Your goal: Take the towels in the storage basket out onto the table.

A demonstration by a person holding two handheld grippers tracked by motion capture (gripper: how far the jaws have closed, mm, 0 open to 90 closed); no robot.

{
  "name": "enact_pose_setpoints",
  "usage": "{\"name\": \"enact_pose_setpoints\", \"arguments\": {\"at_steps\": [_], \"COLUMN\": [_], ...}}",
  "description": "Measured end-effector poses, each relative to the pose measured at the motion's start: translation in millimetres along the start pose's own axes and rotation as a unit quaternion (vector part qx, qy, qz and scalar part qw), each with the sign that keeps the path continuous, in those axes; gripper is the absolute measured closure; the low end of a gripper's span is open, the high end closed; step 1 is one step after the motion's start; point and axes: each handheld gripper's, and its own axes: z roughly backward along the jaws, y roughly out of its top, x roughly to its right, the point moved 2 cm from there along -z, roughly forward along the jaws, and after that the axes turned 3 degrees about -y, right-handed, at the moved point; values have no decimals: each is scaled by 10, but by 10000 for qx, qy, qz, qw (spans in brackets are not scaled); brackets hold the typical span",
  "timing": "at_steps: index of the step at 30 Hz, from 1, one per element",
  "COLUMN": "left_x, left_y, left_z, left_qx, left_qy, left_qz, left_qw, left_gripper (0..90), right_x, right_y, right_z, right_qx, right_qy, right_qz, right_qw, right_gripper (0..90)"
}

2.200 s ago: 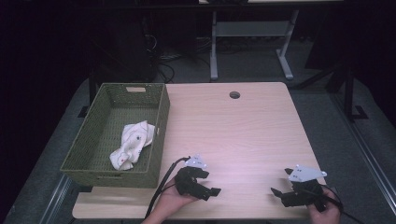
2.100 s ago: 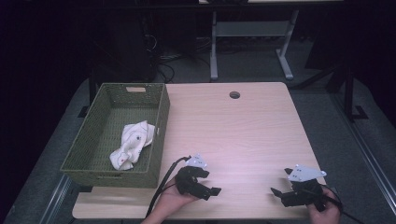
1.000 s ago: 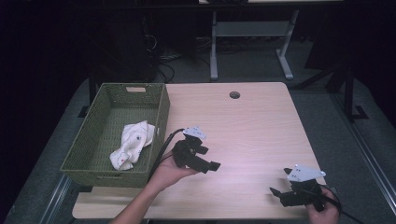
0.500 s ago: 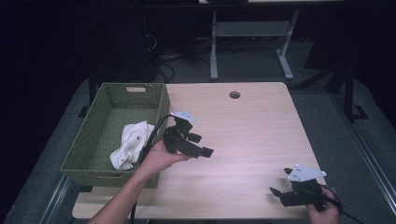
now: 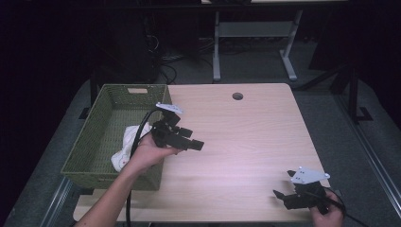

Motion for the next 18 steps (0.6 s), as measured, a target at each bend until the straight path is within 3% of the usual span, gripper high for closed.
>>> {"name": "enact_pose_setpoints", "arguments": {"at_steps": [7,10,18], "left_x": [-116,-193,-364], "left_y": [-34,-36,-114], "left_z": [183,316,507], "left_qx": [26,61,129], "left_qy": [168,381,476], "left_qz": [147,188,444], "left_qw": [9997,9991,9978], "left_gripper": [195,215,216], "right_x": [4,8,14], "right_y": [-3,-5,-6], "right_z": [2,13,9], "right_qx": [9,6,0], "right_qy": [-7,-28,-23], "right_qz": [1,-39,-21], "right_qw": [10000,10000,10000], "right_gripper": [140,140,140]}}
